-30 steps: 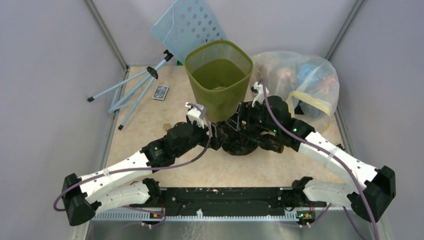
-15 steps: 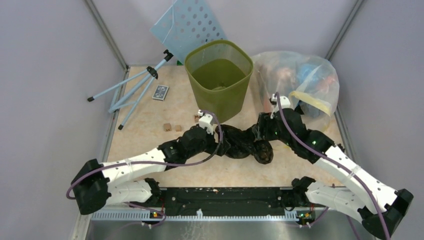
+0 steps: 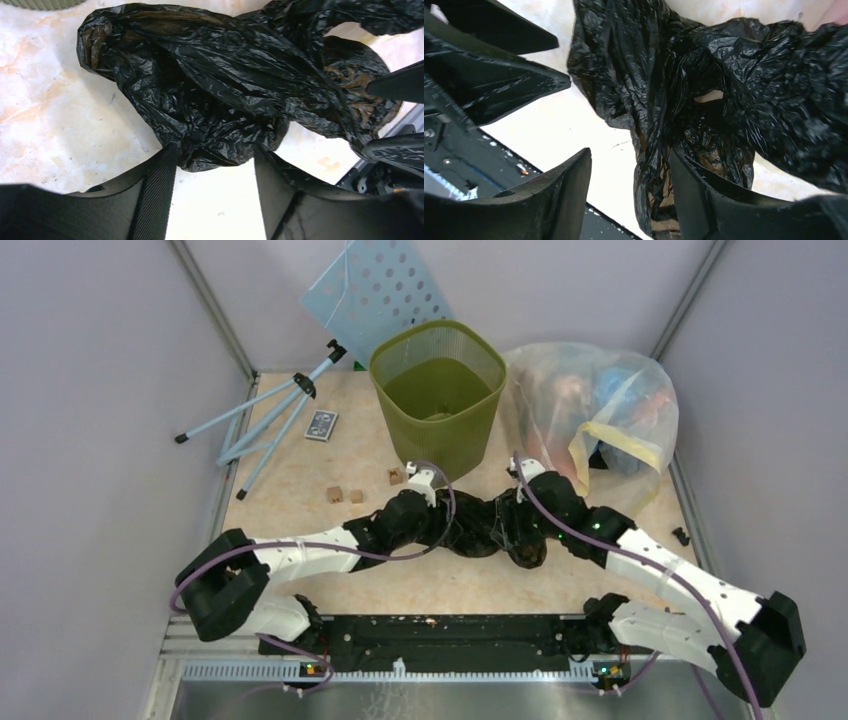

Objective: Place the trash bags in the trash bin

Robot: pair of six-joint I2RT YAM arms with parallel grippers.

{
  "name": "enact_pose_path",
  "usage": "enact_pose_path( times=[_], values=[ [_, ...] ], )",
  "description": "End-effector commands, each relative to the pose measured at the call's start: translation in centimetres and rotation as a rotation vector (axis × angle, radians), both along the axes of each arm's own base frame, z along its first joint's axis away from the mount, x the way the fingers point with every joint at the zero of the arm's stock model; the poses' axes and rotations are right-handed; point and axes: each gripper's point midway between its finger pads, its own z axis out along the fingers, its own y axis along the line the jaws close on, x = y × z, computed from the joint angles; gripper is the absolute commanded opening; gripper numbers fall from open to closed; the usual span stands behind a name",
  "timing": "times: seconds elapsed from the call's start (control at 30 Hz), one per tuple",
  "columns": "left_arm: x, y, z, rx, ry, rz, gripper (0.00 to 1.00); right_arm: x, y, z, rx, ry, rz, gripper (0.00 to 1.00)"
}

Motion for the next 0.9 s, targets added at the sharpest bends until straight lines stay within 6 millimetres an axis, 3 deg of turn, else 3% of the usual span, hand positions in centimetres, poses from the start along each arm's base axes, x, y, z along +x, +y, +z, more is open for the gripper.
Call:
enact_pose_path(
  times=[0.0, 0.07, 0.13, 0.23, 0.37, 0.4, 0.63, 0.7, 0.87],
  values=[
    [0.8, -0.2, -0.7, -0.032, 0.016, 0.029, 0.69, 2.2, 0.8, -0.7, -0.038, -0.02, -0.025, 0.56],
    [1.2, 0.6, -1.9, -0.001, 0.048, 0.066, 0.78, 2.5, 1.1, -1.3, -0.051, -0.01, -0.017, 0.49],
    [1.4, 1.3, -2.9, 0.014, 0.071, 0.088, 0.79, 2.8, 1.3, -1.6, -0.053, -0.012, -0.02, 0.41],
    [1.5, 1.7, -3.5, -0.01, 0.089, 0.092, 0.76, 3.0, 1.3, -1.9, -0.054, -0.016, -0.025, 0.27],
    [1.2, 0.9, -4.0, -0.055, 0.098, 0.036, 0.71, 3.2, 1.6, -1.2, -0.032, -0.03, -0.028, 0.01],
    [1.3, 0.6, -4.2, -0.051, 0.094, 0.025, 0.7, 3.2, 1.7, -0.7, -0.018, -0.041, -0.033, 0.0],
    [2.7, -0.3, -5.0, -0.013, 0.071, 0.009, 0.58, 3.4, 1.5, 4.5, 0.081, -0.138, -0.063, 0.0],
    [3.4, -0.2, -4.8, -0.005, 0.044, 0.003, 0.48, 3.4, 1.3, 6.5, 0.106, -0.168, -0.07, 0.0],
    [5.0, 2.6, -4.7, 0.092, 0.013, 0.064, 0.14, 3.7, 0.0, 13.3, 0.159, -0.292, -0.118, 0.0]
  ],
)
